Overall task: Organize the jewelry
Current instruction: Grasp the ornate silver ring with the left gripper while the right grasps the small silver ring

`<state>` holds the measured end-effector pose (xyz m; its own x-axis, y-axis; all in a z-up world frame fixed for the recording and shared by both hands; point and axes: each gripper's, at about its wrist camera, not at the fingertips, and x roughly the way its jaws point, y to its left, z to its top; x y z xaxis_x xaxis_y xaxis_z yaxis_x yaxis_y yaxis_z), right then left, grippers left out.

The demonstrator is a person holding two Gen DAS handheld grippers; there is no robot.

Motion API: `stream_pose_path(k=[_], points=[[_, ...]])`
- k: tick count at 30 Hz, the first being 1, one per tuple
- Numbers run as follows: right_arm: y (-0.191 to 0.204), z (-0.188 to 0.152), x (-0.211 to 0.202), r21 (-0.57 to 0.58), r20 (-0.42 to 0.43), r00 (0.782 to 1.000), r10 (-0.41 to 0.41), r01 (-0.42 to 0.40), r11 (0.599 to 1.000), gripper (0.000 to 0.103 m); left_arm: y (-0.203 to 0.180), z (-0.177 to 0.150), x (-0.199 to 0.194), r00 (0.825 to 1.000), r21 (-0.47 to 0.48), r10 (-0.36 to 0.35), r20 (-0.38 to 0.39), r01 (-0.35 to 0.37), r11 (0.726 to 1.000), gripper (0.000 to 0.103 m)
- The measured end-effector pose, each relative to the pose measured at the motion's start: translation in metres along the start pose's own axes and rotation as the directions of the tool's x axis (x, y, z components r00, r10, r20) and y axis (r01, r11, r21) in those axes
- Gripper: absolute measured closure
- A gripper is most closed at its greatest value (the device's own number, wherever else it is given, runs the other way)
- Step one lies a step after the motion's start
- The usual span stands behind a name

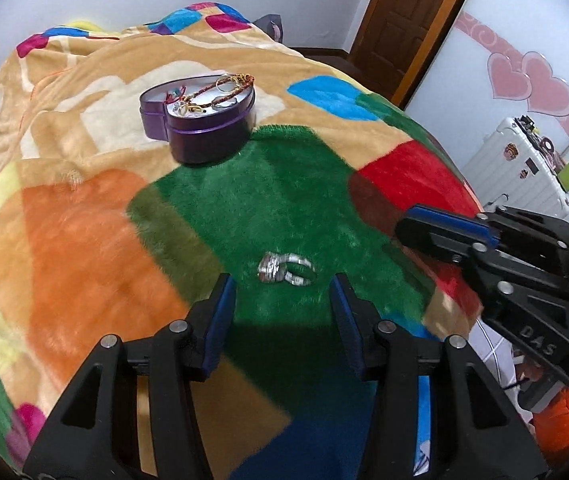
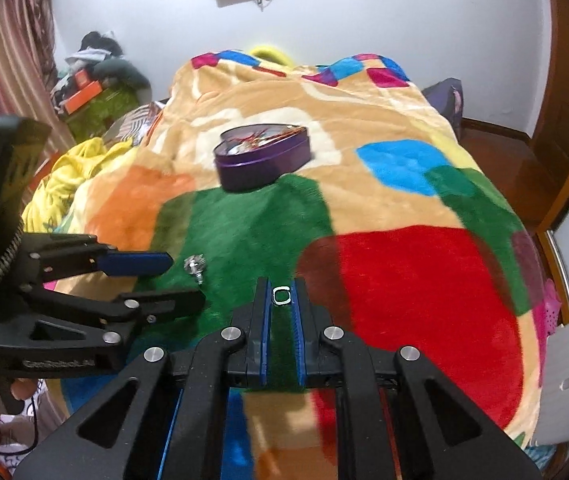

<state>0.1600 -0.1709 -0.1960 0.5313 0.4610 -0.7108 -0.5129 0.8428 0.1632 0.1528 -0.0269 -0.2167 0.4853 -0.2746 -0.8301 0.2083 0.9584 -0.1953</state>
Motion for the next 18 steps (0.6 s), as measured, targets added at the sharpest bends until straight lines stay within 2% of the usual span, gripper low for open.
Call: stream_pose_path(k=[4,7,11,18], points=[[-0.003,0.002,-0.001,0.007,0.005,1.0,0.0,0.0,1.0,0.094,0.0,0.001,0.004,1.0,-0.011,-0.001,0.018,0.001,1.0,0.058],[-0.003,0.004,-0.001,0.011,0.01,1.0,0.004,-0.004,1.0,0.094,0.001,0.003,0.004,1.0,-0.015,0.002,0.027,-0.002,1.0,0.074],[-0.003,0.006,0.0,0.012,0.017,1.0,0.008,-0.008,1.0,0.094,0.005,0.003,0.0,0.999,-0.032,-0.006,0.041,0.007,0.999,0.074],[-0.001,0.019,-0.005,0.007,0.051,0.999,0.002,-0.002,1.0,0.094,0.012,0.011,-0.017,0.996,-0.04,0.029,0.087,-0.026,0.999,0.074]])
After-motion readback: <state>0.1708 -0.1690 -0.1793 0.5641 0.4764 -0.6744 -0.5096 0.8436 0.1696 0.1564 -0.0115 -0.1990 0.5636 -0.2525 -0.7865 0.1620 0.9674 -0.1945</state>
